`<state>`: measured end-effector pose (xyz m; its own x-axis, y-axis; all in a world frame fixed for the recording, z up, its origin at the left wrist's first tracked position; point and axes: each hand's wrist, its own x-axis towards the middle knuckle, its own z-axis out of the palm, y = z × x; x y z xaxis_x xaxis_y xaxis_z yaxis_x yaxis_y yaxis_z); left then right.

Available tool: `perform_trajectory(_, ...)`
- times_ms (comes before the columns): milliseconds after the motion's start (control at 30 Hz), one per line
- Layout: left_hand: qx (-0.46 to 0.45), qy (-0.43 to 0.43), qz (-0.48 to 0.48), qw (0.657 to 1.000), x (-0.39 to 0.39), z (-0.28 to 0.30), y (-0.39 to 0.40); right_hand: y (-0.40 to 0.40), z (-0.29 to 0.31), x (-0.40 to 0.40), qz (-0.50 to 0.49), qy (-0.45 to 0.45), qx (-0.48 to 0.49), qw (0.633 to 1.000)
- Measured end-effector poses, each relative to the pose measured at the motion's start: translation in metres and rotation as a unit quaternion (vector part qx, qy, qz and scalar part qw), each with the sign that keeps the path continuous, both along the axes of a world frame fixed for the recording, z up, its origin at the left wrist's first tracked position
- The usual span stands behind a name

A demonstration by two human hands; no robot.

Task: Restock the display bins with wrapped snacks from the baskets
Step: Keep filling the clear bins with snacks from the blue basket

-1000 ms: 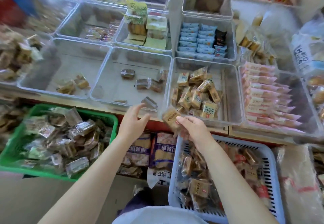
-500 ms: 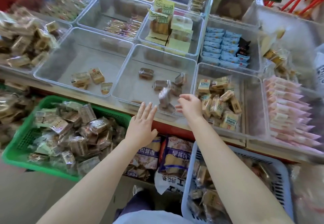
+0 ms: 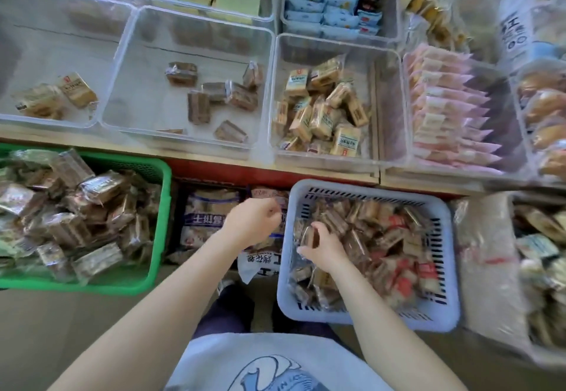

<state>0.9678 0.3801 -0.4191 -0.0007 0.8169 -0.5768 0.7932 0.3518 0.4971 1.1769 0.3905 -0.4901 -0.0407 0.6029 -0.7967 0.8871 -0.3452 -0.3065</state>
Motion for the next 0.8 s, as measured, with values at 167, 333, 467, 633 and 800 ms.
perform_trajectory(167,-0.032,-0.014,0.008,0.999,0.019,-0.004,-0.01,-0.026,-0.022,-0.013,-0.029,-0.018,0.055,0.998)
perform_trajectory(333,-0.056,-0.061,0.073,0.994,0.023,-0.004,-0.015,-0.017,-0.007,-0.01,-0.2,0.076,0.059,0.975)
perform_trajectory(467,-0.07,-0.173,0.186,0.965,0.026,0.003,-0.014,-0.001,0.043,0.007,-0.388,0.226,0.041,0.893)
perform_trajectory(633,-0.074,-0.407,0.296,0.861,0.026,0.029,-0.005,0.018,0.11,-0.002,-0.388,0.458,-0.026,0.799)
perform_trajectory(800,-0.015,-0.46,0.398,0.794,-0.001,0.054,0.007,0.034,0.143,-0.037,-0.176,0.372,0.1,0.906)
